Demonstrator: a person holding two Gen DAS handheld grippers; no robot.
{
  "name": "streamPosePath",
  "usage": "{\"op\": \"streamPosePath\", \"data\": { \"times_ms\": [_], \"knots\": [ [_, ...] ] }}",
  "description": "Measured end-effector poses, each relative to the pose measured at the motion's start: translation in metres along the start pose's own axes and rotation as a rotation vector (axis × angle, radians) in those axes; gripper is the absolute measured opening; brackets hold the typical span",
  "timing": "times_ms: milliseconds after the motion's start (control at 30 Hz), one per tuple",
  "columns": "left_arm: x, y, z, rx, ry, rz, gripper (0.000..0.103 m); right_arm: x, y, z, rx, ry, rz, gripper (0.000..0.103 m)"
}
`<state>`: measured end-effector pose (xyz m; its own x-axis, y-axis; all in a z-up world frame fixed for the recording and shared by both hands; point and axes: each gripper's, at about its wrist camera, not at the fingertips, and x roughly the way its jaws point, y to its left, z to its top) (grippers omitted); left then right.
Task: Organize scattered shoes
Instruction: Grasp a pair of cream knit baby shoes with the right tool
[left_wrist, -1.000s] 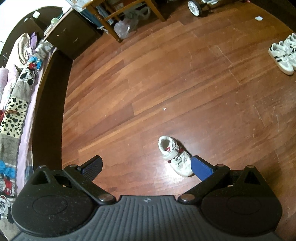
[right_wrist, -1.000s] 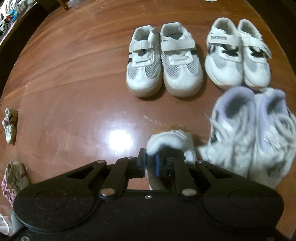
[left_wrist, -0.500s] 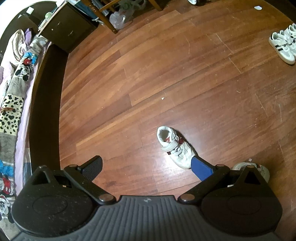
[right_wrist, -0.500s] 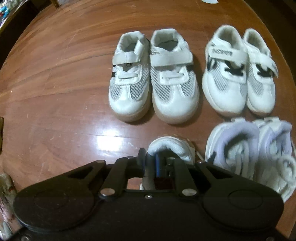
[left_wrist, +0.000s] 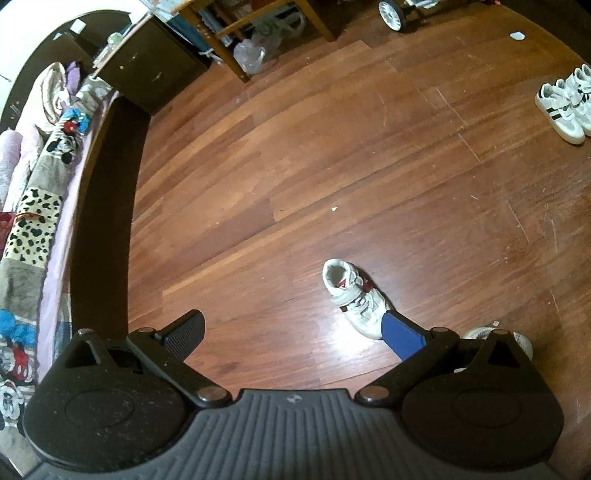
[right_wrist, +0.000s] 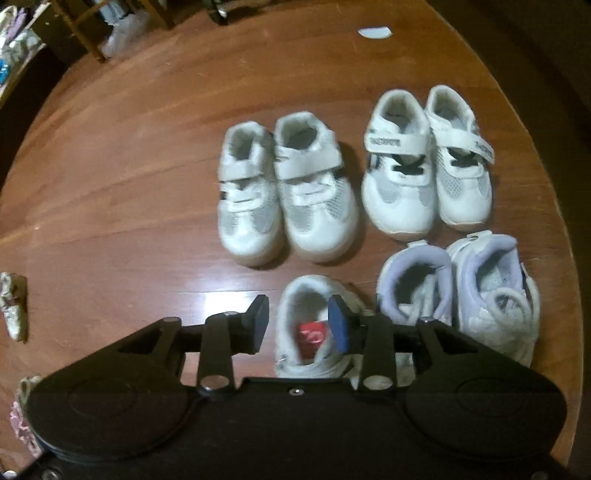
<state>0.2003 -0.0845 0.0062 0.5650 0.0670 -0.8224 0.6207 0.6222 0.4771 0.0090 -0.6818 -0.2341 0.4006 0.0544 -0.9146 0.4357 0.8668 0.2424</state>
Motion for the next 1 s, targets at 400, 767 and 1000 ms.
{"op": "streamPosePath", "data": {
  "times_ms": [400,767,1000],
  "knots": [
    [-0.039,0.043,-0.066,-0.086,-0.004,0.049,0.103,0.046,0.263,0.005,-0.367,0.084,0.250,0.048],
    [-0.050,0.077,-0.113,-0.156,0.011,0.051,0.102,0.134,0.519,-0.010,-0.583,0.155,0.363,0.048],
    [-0.057,0.080,-0.117,-0.160,-0.009,0.029,0.103,0.194,0.579,-0.012,-0.564,0.161,0.309,0.048]
  ]
}}
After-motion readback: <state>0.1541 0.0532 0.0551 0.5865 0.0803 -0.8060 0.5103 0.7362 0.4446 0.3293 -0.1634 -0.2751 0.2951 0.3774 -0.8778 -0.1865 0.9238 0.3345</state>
